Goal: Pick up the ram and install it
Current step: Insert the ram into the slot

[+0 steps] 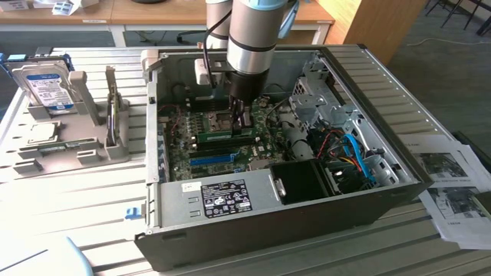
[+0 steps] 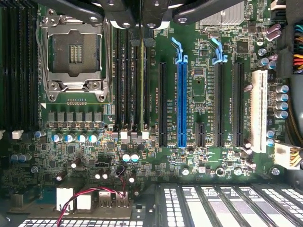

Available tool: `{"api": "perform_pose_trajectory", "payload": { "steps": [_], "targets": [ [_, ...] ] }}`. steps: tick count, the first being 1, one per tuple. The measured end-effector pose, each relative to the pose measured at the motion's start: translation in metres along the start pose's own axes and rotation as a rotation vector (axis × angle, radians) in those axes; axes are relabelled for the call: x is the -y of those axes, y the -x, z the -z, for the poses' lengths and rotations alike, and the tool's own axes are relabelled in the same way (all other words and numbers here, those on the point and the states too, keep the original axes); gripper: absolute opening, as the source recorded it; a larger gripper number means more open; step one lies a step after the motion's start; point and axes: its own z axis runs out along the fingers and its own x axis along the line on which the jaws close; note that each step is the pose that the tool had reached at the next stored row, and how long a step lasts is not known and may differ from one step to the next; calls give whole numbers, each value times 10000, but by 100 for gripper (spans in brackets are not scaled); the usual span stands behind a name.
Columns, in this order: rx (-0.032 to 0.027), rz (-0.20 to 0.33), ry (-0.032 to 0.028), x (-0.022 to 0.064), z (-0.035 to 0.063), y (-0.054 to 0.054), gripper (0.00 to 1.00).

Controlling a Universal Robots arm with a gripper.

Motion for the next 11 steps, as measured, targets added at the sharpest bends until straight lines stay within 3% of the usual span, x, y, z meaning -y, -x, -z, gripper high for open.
{"api": "perform_pose_trajectory", "payload": {
  "steps": [11],
  "targets": [
    [-1, 47, 1, 0, -2, 0, 11]
  ]
}}
